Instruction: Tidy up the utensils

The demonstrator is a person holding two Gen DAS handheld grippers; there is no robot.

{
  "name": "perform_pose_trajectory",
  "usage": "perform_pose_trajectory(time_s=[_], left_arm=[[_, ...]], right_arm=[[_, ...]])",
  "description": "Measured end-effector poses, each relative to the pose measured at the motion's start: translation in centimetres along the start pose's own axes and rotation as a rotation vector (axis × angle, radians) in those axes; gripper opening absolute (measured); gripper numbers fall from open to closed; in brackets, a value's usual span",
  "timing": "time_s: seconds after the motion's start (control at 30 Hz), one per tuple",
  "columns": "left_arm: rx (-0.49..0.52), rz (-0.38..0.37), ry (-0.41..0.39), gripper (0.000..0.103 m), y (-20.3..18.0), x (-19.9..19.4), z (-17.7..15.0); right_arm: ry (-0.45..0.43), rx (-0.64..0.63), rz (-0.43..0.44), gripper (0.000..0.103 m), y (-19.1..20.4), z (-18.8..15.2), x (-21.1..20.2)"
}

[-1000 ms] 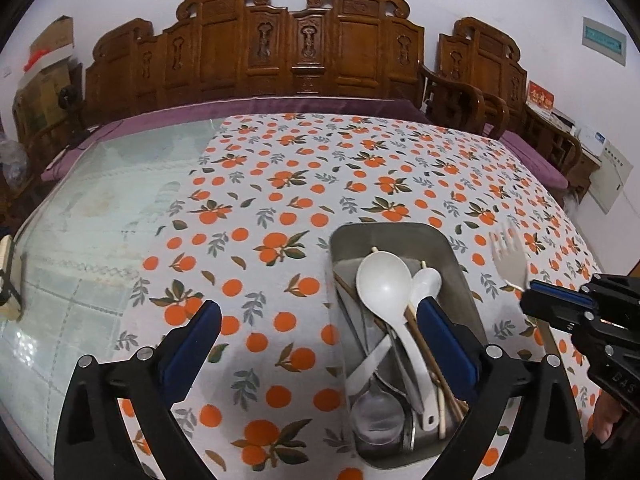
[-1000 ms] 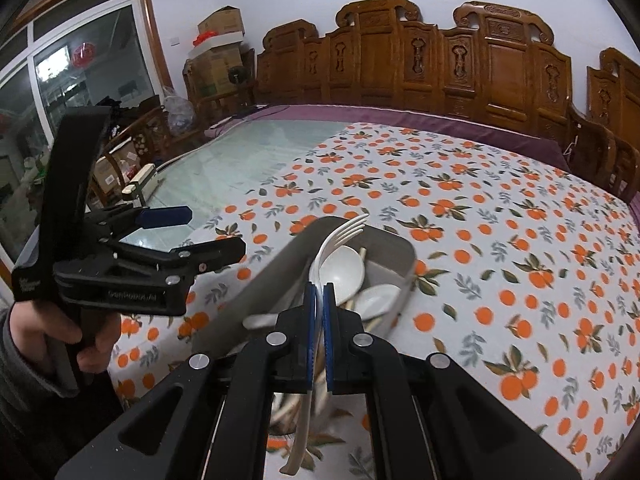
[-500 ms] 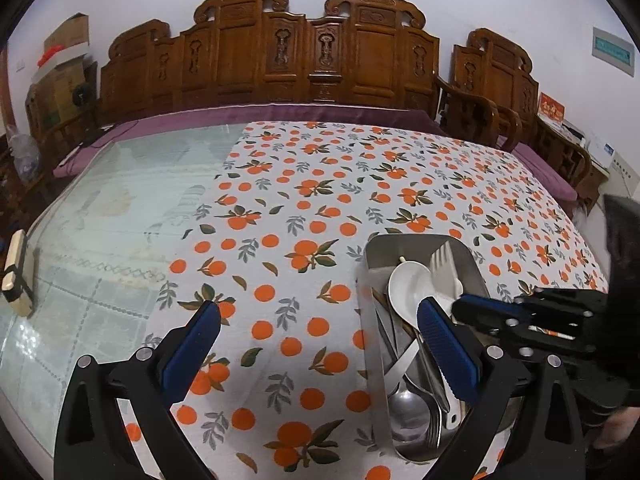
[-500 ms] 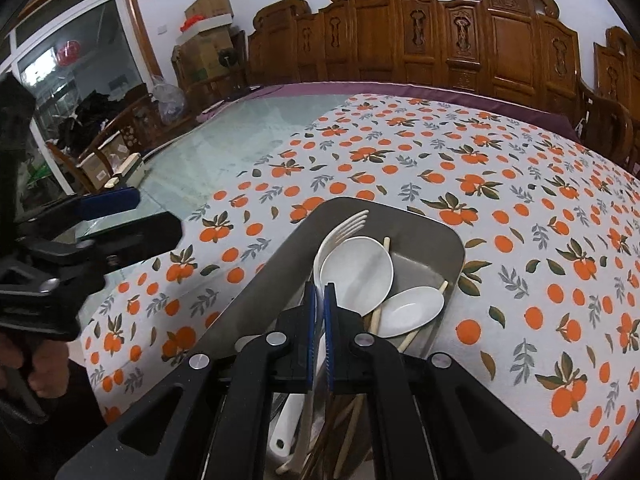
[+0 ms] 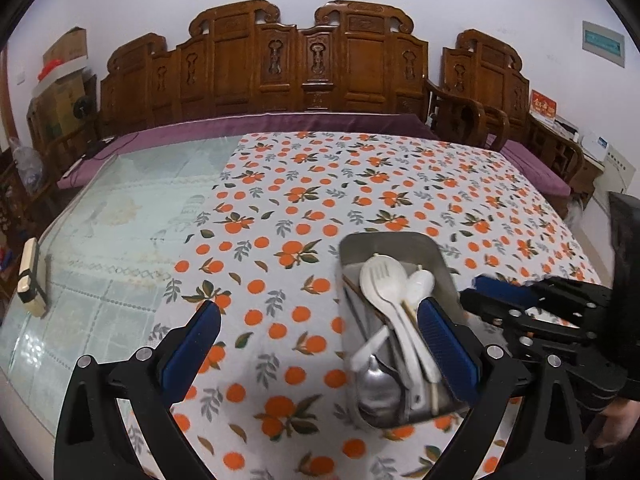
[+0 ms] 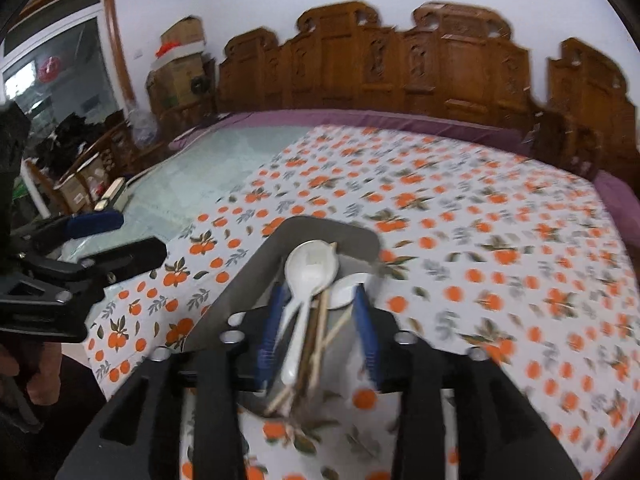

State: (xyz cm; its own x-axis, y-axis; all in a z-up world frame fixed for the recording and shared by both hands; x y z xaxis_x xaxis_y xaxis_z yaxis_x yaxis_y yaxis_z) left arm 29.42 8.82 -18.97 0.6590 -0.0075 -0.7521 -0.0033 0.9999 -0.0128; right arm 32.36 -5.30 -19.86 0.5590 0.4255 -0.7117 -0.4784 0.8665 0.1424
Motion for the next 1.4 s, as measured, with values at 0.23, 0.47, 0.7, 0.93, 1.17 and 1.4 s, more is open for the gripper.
perform_pose_trajectory(time_s=[0.23,0.47,0.7,0.93,1.17,1.4], left_arm=[[0.023,-0.022,-0.031,0.095,-3.6,-4.3,0.0],[0.026,-0.056,-0.147,0.095,-6.5,-10.7,1.5],[0.046,-0.049,-0.22,0.095,-8.1,-15.6,1.5],[0.049,-0.02,-0.254,0.095,-8.2,-17.9,0.9],[0.041,-0.014,-0.282,0.095,-7.9,-19.0,0.9],[0.044,-0.007,-0.29,0.095,-8.1,-19.4,0.9]], right_arm=[[-0.166,0.051,-0.127,0.095,-2.3,0.6,-10.1],[-0.282,0.098,-0.221,0.1,-3.3,0.7,-17.8],[-0.354,0.129,-0.234,0.1,-3.4,-0.1,-22.2],[-0.379,0.124,-0.244,0.1,-2.9,-0.1,-23.8],[-0.384,0.121,-0.245,0.1,-2.6,-0.1,-24.2],[-0.385,0.118,-0.246,0.1,-2.5,-0.1,-24.3]])
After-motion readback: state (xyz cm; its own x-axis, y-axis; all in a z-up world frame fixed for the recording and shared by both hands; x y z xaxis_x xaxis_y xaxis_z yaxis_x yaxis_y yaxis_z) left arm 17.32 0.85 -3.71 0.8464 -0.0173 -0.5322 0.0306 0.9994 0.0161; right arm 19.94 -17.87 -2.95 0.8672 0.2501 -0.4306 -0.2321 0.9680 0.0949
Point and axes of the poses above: each gripper's, at about its wrist camera, not at the fingertips, and x roughly the way its jaws point, y to its left, z to its top, the point moved 8 cm from there along x, roughly the way its jaws point, and after that the axes turned 5 degrees about y, right-handed, at the moved point
